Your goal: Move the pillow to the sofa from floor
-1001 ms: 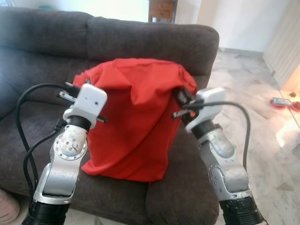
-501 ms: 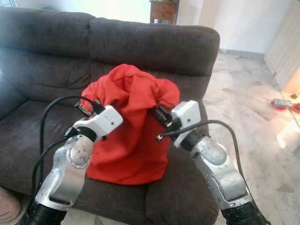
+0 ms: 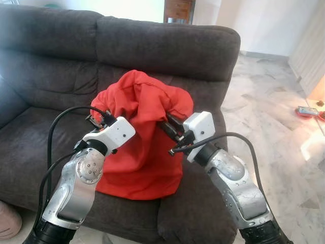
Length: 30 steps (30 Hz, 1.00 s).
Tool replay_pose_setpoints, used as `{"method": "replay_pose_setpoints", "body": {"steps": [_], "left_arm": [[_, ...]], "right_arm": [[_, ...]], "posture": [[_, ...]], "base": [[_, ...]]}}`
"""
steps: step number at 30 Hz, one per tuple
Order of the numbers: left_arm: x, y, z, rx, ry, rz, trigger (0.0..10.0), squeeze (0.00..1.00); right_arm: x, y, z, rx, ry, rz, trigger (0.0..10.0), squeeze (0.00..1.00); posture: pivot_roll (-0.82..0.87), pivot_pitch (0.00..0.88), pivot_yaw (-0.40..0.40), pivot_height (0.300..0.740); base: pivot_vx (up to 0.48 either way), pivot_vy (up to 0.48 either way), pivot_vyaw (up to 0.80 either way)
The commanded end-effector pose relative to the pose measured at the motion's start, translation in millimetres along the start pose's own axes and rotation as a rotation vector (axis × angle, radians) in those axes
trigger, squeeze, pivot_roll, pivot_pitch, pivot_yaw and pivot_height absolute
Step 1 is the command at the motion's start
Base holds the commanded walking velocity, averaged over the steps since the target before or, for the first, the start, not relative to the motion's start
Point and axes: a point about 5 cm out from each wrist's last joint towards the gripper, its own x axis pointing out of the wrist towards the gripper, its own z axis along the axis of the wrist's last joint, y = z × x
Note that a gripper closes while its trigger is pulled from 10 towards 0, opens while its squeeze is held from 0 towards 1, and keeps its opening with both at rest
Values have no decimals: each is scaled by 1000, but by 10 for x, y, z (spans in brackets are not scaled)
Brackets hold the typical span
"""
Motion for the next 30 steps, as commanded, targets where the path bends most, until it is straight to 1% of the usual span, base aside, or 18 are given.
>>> {"method": "replay_pose_setpoints", "body": {"steps": [1, 14, 15, 16, 17, 18, 19, 20, 21, 22, 24, 26, 27, 30], "left_arm": [[-1, -78, 73, -11, -27, -43, 10000, 1000], [20, -44, 89, -29, -34, -18, 10000, 1000], [22, -27, 76, -27, -25, -3, 10000, 1000], [22, -21, 70, -27, -23, 4, 10000, 318], [22, -16, 67, -26, -21, 8, 10000, 318], [20, -9, 62, -28, -21, 13, 10000, 0], [20, -9, 62, -28, -21, 13, 10000, 0], [20, -3, 56, -28, -19, 17, 10000, 0], [19, -2, 55, -28, -18, 18, 10000, 0], [16, 2, 53, -30, -18, 23, 10000, 0], [13, 7, 53, -30, -17, 31, 10000, 0], [12, 22, 54, -34, -17, 48, 10000, 0], [15, 24, 56, -43, -18, 51, 10000, 1000], [16, 30, 57, -40, -19, 54, 10000, 1000]], "right_arm": [[29, 90, 91, 1, -39, 48, 10000, 1000], [35, 59, 85, 10, -42, 19, 10000, 1000], [34, 37, 87, 6, -44, -4, 10000, 1000], [34, 25, 87, 6, -45, -15, 10000, 722], [34, 17, 87, 6, -46, -22, 10000, 722], [29, -20, 90, 1, -50, -50, 10000, 0], [29, -20, 90, 1, -50, -50, 10000, 0], [26, -62, 96, 3, -57, -83, 10000, 0], [25, -70, 98, 4, -59, -89, 10000, 0], [16, -150, 108, 9, -69, -154, 10000, 0], [4, -219, 117, 16, -77, -202, 10000, 0], [-3, -246, 127, 34, -86, -210, 10000, 12], [-4, -239, 130, 45, -92, -203, 10000, 1000], [-2, -226, 128, 50, -94, -199, 10000, 1000]], "posture": [[78, 34, -54, 740], [80, 28, -53, 740], [80, 28, -52, 740], [80, 28, -52, 740], [80, 28, -52, 740], [80, 28, -52, 740], [80, 28, -52, 740], [80, 30, -53, 740], [80, 30, -53, 740], [80, 31, -52, 740], [80, 32, -53, 740], [78, 32, -52, 740], [80, 34, -53, 740], [80, 34, -53, 740]], "base": [[0, 0, 0], [0, 0, 0], [0, 0, 0], [0, 0, 0], [0, 0, 0], [0, 0, 0], [0, 0, 0], [0, 0, 0], [0, 0, 0], [0, 0, 0], [0, 0, 0], [0, 0, 0], [0, 0, 0], [0, 0, 0]]}}
